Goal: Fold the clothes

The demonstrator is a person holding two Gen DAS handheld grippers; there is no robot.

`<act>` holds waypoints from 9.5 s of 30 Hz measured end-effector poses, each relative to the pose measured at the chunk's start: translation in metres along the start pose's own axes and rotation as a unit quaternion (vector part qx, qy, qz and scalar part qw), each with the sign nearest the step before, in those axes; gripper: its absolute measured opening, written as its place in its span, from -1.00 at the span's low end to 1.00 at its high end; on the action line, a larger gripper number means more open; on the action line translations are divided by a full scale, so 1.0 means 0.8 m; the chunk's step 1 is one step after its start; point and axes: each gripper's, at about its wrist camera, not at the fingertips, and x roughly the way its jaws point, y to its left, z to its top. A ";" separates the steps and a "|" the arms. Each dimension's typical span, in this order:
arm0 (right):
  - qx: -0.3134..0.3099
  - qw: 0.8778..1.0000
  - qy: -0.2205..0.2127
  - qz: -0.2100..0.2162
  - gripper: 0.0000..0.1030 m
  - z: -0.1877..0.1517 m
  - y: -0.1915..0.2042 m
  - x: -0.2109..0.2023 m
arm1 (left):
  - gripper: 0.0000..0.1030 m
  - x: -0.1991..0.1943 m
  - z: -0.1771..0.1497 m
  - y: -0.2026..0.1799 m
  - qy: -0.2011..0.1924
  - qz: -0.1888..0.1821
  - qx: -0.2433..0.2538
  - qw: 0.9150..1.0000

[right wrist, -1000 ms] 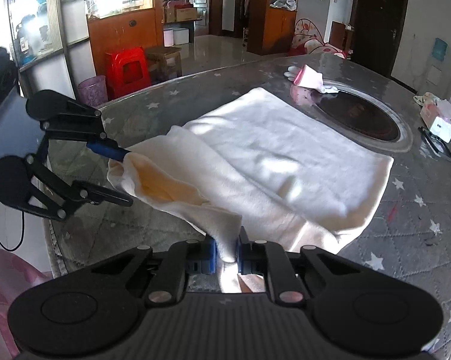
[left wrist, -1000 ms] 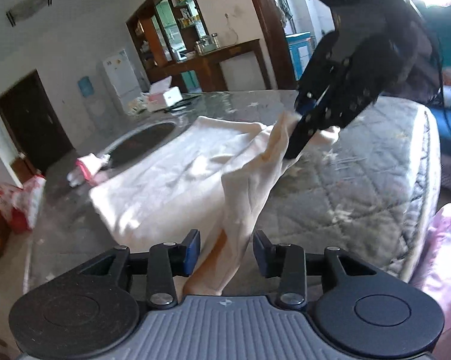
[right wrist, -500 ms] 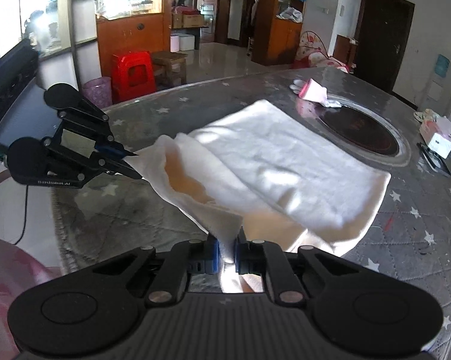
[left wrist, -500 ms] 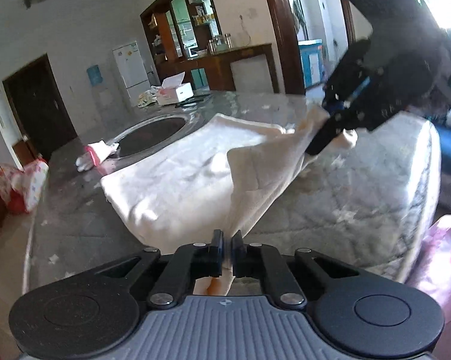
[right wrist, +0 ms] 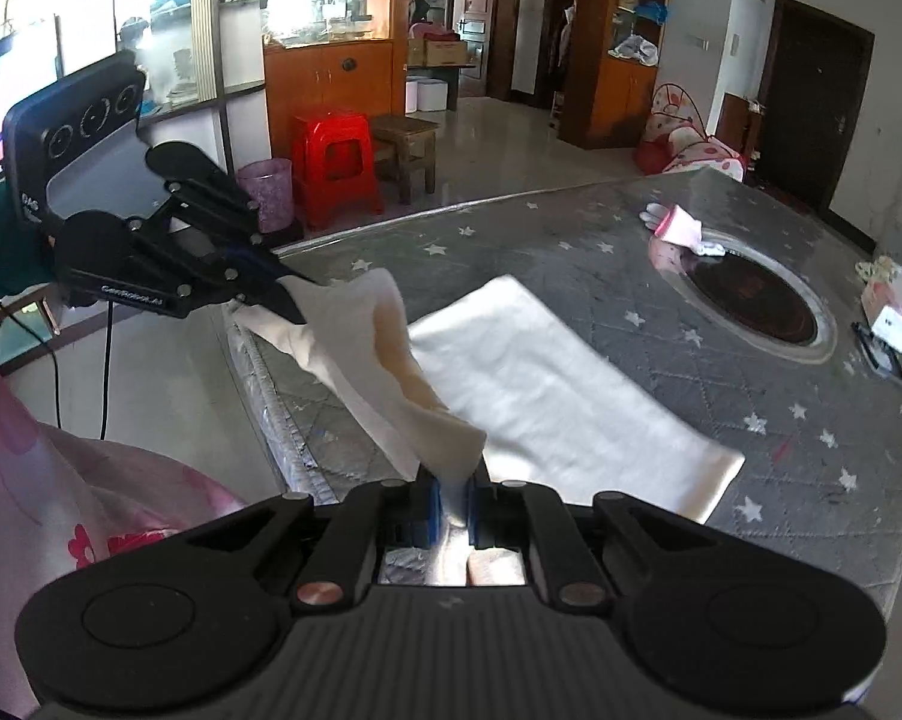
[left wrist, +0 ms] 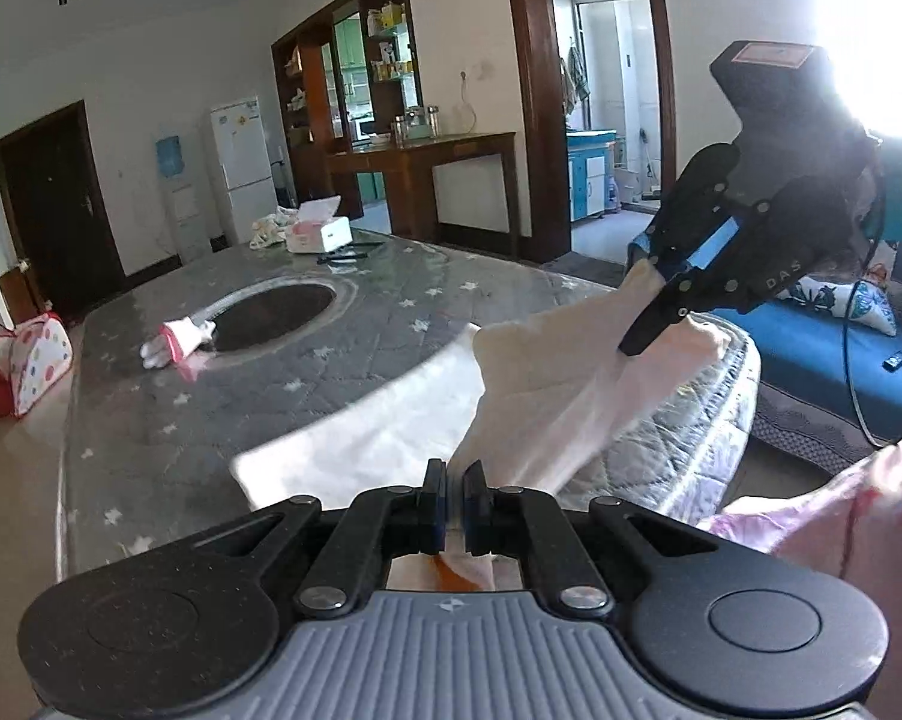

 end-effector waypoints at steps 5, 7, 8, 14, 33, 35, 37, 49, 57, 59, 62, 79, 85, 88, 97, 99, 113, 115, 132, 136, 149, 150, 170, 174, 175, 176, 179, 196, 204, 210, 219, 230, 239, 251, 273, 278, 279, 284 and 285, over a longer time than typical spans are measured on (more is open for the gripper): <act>0.013 1.000 -0.006 -0.018 -0.87 0.018 -0.031 0.013 | -0.89 0.029 0.015 0.028 0.001 0.012 -0.010 1.000; 0.017 1.000 -0.005 -0.022 -0.87 0.026 -0.046 0.022 | -0.89 0.046 0.022 0.042 0.008 0.013 -0.013 1.000; 0.019 1.000 -0.004 -0.023 -0.87 0.030 -0.055 0.029 | -0.89 0.053 0.024 0.047 0.011 0.015 -0.014 1.000; 0.041 0.999 0.009 -0.026 -0.87 0.044 -0.109 0.076 | -0.89 0.108 0.036 0.089 0.036 0.016 -0.028 0.999; 0.193 0.978 0.003 -0.080 -0.35 -0.003 -0.210 0.199 | -0.80 0.235 0.019 0.164 0.091 0.055 -0.113 0.988; 0.192 0.978 -0.001 -0.085 -0.34 -0.004 -0.211 0.193 | -0.74 0.235 0.020 0.164 0.093 0.057 -0.114 0.988; 0.191 0.977 -0.004 -0.092 -0.34 -0.006 -0.210 0.185 | -0.57 0.235 0.021 0.167 0.091 0.068 -0.117 0.987; 0.209 0.969 0.004 -0.130 -0.36 -0.036 -0.210 0.153 | -0.40 0.239 0.020 0.192 0.098 0.124 -0.148 0.976; 0.203 0.971 0.004 -0.129 -0.37 -0.045 -0.194 0.140 | -0.35 0.207 0.030 0.180 0.068 0.133 -0.147 0.978; 0.200 0.971 0.012 -0.132 -0.42 -0.049 -0.192 0.145 | -0.35 0.197 0.035 0.165 0.058 0.120 -0.141 0.981; 0.203 0.970 0.012 -0.135 -0.80 -0.052 -0.192 0.149 | -0.35 0.186 0.040 0.135 0.045 0.088 -0.124 0.987; 0.177 0.961 0.012 -0.213 -0.79 -0.041 -0.191 0.149 | -0.34 0.208 0.017 0.064 0.076 0.009 -0.089 0.993; 0.184 0.968 -0.019 -0.170 -0.79 -0.016 -0.184 0.133 | -0.33 0.209 0.025 0.090 0.063 0.022 -0.121 0.990; 0.183 0.972 -0.018 -0.143 -0.79 -0.006 -0.178 0.150 | -0.33 0.218 0.026 0.108 0.069 0.036 -0.143 0.987; 0.195 0.973 -0.018 -0.121 -0.79 0.013 -0.182 0.196 | -0.33 0.239 0.039 0.128 0.066 0.035 -0.165 0.983; 0.201 0.972 -0.015 -0.120 -0.79 0.012 -0.186 0.202 | -0.33 0.246 0.043 0.127 0.066 0.039 -0.159 0.984; 0.209 0.972 -0.018 -0.104 -0.74 0.025 -0.188 0.223 | -0.31 0.273 0.041 0.138 0.090 0.046 -0.169 0.980; 0.212 0.972 -0.011 -0.102 -0.73 0.025 -0.190 0.234 | -0.31 0.272 0.041 0.141 0.091 0.047 -0.175 0.979; 0.160 0.983 -0.008 -0.085 -0.67 0.032 -0.162 0.225 | -0.31 0.294 0.051 0.153 0.098 0.050 -0.181 0.977; 0.139 0.987 -0.001 -0.076 -0.67 0.032 -0.144 0.223 | -0.27 0.296 0.050 0.154 0.102 0.051 -0.182 0.977; 0.081 0.996 0.015 -0.044 -0.56 0.015 -0.089 0.176 | -0.25 0.293 0.051 0.153 0.104 0.057 -0.185 0.976; 0.085 0.995 0.014 -0.045 -0.56 0.012 -0.089 0.170 | -0.25 0.290 0.052 0.152 0.102 0.058 -0.184 0.976; 0.156 0.984 0.010 -0.090 -0.56 -0.043 -0.100 0.134 | -0.25 0.202 0.044 0.044 0.061 0.019 -0.114 0.991; 0.159 0.983 0.002 -0.095 -0.57 -0.040 -0.102 0.119 | -0.25 0.209 0.050 0.030 0.051 0.001 -0.117 0.992; 0.160 0.982 0.002 -0.098 -0.57 -0.041 -0.103 0.117 | -0.25 0.212 0.051 0.028 0.050 -0.003 -0.118 0.992; 0.163 0.981 0.005 -0.101 -0.57 -0.043 -0.104 0.116 | -0.26 0.217 0.052 0.024 0.049 -0.006 -0.117 0.992; 0.175 0.979 0.017 -0.100 -0.58 -0.054 -0.109 0.120 | -0.29 0.231 0.055 0.015 0.050 -0.015 -0.115 0.992; 0.186 0.973 -0.017 -0.136 -0.58 -0.022 -0.169 0.131 | -0.25 0.231 0.044 0.015 0.054 -0.013 -0.120 0.991; 0.203 0.969 -0.014 -0.137 -0.58 -0.016 -0.190 0.172 | -0.25 0.185 0.020 0.058 0.059 0.040 -0.163 0.984; 0.209 0.967 -0.006 -0.147 -0.59 -0.016 -0.196 0.184 | -0.25 0.163 -0.008 0.080 0.068 0.064 -0.196 0.976; 0.166 0.977 -0.023 -0.134 -0.56 0.009 -0.161 0.168 | -0.23 0.140 -0.026 0.100 0.062 0.079 -0.238 0.966; 0.039 0.998 -0.018 -0.041 -0.36 0.051 -0.063 0.183 | 0.07 0.116 -0.027 0.153 0.062 0.131 -0.306 0.941; -0.075 0.997 -0.005 -0.004 -0.27 0.070 0.021 0.225 | 0.36 0.115 -0.039 0.177 0.067 0.123 -0.378 0.915; -0.090 0.995 -0.003 -0.031 -0.84 0.070 0.044 0.255 | 0.45 0.126 -0.049 0.178 0.068 0.073 -0.449 0.888; 0.037 0.997 -0.070 0.018 -0.93 0.074 -0.007 0.187 | -0.18 0.192 -0.057 0.186 0.068 -0.046 -0.579 0.811; 0.027 0.997 -0.063 0.025 -0.93 0.071 -0.002 0.191 | -0.37 0.193 -0.060 0.187 0.069 -0.045 -0.578 0.812; 0.027 0.997 -0.064 0.024 -0.92 0.070 -0.001 0.190 | -0.43 0.193 -0.060 0.187 0.070 -0.043 -0.577 0.813; 0.043 0.997 -0.066 0.024 -0.84 0.064 -0.011 0.182 | -0.54 0.193 -0.063 0.185 0.069 -0.041 -0.573 0.816; 0.049 0.996 -0.067 0.022 -0.83 0.062 -0.016 0.179 | -0.56 0.193 -0.063 0.185 0.070 -0.040 -0.571 0.817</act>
